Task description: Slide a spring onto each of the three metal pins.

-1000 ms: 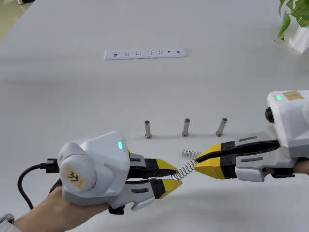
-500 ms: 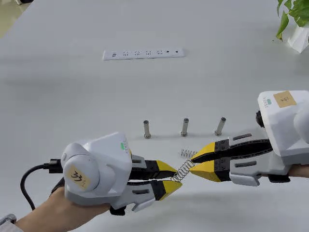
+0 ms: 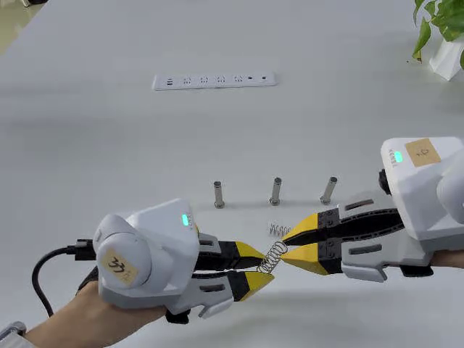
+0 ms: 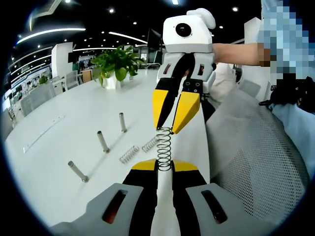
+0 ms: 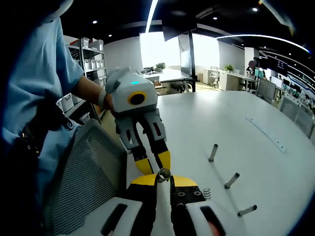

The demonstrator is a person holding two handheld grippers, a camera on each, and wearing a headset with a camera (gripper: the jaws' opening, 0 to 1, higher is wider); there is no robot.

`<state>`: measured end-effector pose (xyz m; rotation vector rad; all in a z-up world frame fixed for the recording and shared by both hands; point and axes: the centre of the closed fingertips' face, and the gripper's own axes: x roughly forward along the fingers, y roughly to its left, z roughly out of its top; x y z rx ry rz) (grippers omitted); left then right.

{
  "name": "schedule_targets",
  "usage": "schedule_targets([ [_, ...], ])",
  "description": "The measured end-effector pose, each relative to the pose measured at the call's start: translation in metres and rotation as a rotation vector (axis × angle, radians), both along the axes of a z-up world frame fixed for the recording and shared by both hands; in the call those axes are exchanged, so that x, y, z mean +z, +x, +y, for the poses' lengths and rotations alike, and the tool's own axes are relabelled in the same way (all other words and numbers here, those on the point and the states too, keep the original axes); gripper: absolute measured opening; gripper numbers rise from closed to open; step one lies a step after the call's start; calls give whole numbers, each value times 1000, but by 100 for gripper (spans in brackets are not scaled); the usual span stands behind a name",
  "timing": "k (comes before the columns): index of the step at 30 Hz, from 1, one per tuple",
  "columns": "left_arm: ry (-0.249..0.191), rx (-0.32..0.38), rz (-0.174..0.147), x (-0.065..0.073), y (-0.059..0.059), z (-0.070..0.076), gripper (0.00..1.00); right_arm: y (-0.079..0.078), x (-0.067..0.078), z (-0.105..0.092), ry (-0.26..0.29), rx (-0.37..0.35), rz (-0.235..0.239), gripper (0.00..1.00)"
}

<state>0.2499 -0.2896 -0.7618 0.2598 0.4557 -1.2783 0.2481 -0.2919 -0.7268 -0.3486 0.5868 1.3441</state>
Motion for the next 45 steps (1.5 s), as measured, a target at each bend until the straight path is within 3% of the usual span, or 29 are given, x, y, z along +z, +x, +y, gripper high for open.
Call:
schedule_targets([
  [6,-13,0,3,2,0,-1,6,2,-1,-1,-24,17,6,10],
  [12,-13,-1,-4,5,2,-1,6,7,1,0,-52,35,-29,37],
  [19,16,-15,-17,4,3,2,6,7,-2,-1,-106,91,-43,42],
  [28,76,-48,-46,-3,2,3,6,6,-5,1,-175,177,-67,41],
  [33,85,-64,-58,0,3,0,6,7,-7,3,-202,221,-75,37],
  [40,92,-82,-78,1,4,-4,6,-1,-13,2,-253,307,-49,27],
  [45,98,-96,-71,-1,3,-6,6,1,-17,2,-303,358,-77,19],
])
